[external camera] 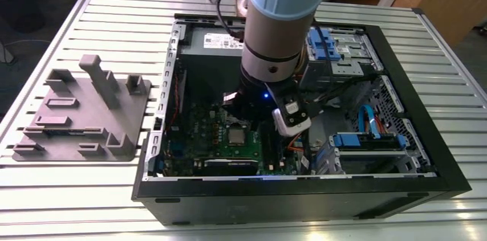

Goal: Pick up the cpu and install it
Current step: 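Close the cpu cover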

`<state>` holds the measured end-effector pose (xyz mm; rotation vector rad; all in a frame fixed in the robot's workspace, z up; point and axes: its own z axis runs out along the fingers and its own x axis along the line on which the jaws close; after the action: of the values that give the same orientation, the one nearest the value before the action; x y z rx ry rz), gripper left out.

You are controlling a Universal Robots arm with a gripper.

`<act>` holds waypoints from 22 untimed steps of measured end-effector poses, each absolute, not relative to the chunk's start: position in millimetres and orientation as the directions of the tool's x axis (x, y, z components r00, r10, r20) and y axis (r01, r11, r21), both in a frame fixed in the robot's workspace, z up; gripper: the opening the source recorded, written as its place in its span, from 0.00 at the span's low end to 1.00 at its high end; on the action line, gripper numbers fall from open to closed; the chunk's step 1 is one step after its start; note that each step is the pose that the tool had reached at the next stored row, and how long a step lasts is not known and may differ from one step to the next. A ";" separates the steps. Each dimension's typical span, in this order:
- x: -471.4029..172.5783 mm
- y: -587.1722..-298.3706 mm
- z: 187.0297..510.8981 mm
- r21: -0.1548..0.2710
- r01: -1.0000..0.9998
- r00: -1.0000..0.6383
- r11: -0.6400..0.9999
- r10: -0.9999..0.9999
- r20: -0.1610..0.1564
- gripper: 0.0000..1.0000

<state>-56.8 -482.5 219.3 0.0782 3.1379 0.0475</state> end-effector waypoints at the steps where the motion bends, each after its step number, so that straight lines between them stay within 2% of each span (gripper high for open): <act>1: -55.5 -480.6 219.2 0.030 0.050 -0.999 0.998 0.050 -0.002 0.10; 16: -51.0 -454.0 218.5 0.030 0.050 -0.999 0.998 0.050 -0.002 0.10; 22: -49.4 -452.2 216.4 0.030 -0.003 -1.000 1.000 -0.003 -0.002 0.10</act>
<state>-49.4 -452.2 216.4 -0.0046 3.1396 0.0478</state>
